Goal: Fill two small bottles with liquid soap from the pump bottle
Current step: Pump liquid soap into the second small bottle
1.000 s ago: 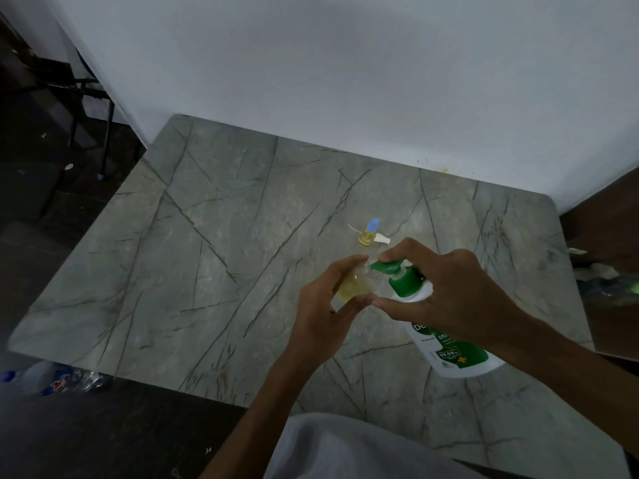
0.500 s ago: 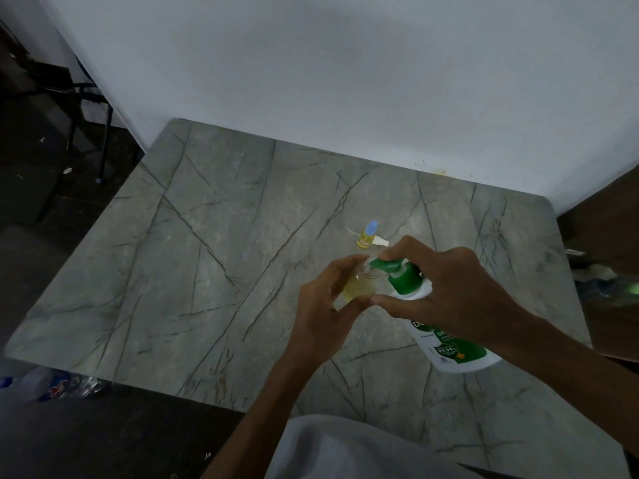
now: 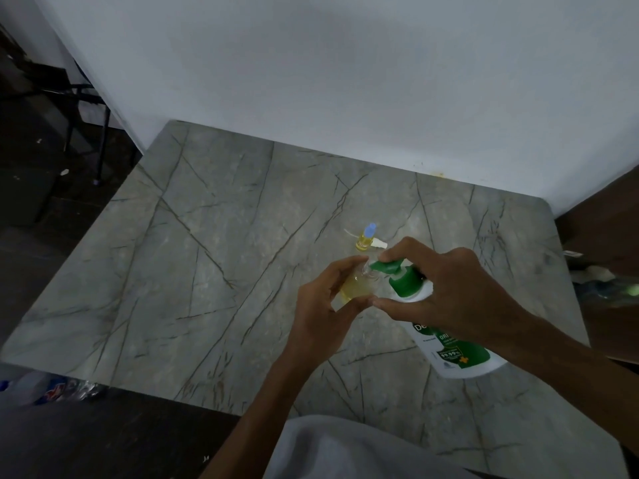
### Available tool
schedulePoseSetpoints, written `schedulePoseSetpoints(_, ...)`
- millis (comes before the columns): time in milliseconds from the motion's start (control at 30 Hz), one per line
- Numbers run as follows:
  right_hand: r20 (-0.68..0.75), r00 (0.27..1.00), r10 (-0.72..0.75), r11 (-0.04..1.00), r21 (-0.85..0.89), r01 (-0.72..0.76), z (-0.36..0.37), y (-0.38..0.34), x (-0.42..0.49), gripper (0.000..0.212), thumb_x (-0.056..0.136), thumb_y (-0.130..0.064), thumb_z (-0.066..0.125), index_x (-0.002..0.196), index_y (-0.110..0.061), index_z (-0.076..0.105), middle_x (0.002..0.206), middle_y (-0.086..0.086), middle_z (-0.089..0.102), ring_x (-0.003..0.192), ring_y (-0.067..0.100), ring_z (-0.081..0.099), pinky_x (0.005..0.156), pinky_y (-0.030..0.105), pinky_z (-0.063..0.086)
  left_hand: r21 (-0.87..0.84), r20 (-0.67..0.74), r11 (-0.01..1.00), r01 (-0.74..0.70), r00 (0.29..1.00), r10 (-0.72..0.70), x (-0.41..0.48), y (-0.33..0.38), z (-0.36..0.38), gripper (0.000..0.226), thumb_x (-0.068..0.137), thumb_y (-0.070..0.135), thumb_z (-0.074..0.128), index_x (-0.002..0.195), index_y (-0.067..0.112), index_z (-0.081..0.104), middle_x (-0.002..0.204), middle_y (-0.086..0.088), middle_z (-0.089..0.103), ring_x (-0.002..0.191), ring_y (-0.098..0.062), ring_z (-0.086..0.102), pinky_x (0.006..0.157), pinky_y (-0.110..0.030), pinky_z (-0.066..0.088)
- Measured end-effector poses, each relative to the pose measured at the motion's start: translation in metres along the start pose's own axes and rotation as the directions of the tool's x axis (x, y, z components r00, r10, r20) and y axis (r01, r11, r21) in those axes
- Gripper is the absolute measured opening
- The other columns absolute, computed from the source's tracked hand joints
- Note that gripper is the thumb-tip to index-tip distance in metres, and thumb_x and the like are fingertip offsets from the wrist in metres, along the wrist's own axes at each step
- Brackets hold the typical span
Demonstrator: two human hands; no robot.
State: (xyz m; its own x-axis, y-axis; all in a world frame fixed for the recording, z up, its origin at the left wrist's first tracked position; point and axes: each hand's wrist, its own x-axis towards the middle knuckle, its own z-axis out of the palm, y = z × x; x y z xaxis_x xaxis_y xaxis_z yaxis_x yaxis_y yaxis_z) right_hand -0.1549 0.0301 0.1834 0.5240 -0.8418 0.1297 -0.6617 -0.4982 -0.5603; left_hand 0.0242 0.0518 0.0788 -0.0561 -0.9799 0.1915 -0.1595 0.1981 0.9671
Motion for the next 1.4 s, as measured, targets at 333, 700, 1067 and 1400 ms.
schedulePoseSetpoints(333, 0.063, 0.998, 0.000, 0.999, -0.035, 0.002, 0.0021, 0.0035, -0.0001, 0.058, 0.072, -0.062, 0.065, 0.121, -0.039, 0.043, 0.082, -0.017, 0.064, 0.056, -0.003, 0.063, 0.058, -0.003, 0.042, -0.008, -0.014, 1.000, 0.016, 1.000, -0.017, 0.0004, -0.0048, -0.0030, 0.051, 0.080, 0.030, 0.077, 0.126, 0.033, 0.055, 0.120, 0.009, 0.067, 0.109, -0.010, 0.067, 0.092, -0.035, 0.058)
schedulePoseSetpoints(700, 0.072, 0.997, -0.006, 0.995, -0.102, 0.013, 0.0029, 0.0050, 0.0016, 0.060, 0.073, -0.066, 0.060, 0.122, -0.040, 0.039, 0.081, -0.011, 0.068, 0.054, 0.003, 0.063, 0.059, 0.001, 0.047, 0.000, -0.013, 0.999, 0.036, 0.999, -0.036, -0.0013, -0.0053, -0.0022, 0.049, 0.079, 0.039, 0.073, 0.124, 0.039, 0.055, 0.118, 0.014, 0.068, 0.107, -0.010, 0.068, 0.091, -0.035, 0.058)
schedulePoseSetpoints(1067, 0.014, 1.000, -0.026, 0.999, -0.042, 0.026, 0.0042, 0.0031, 0.0013, 0.051, 0.073, -0.062, 0.064, 0.113, -0.035, 0.047, 0.080, -0.012, 0.068, 0.054, -0.001, 0.062, 0.061, -0.002, 0.044, 0.013, -0.008, 1.000, 0.008, 1.000, -0.008, -0.0039, -0.0037, -0.0018, 0.051, 0.083, 0.033, 0.072, 0.130, 0.023, 0.056, 0.120, 0.004, 0.069, 0.108, -0.012, 0.068, 0.089, -0.037, 0.059)
schedulePoseSetpoints(1400, 0.013, 0.999, -0.042, 0.998, -0.042, 0.042, 0.0036, 0.0010, 0.0015, 0.052, 0.073, -0.057, 0.068, 0.115, -0.034, 0.048, 0.080, -0.016, 0.065, 0.054, -0.007, 0.058, 0.060, -0.002, 0.043, 0.003, -0.021, 1.000, 0.026, 0.999, -0.026, -0.0029, -0.0038, -0.0024, 0.052, 0.081, 0.013, 0.078, 0.127, 0.026, 0.056, 0.119, 0.003, 0.069, 0.108, -0.013, 0.068, 0.091, -0.034, 0.058)
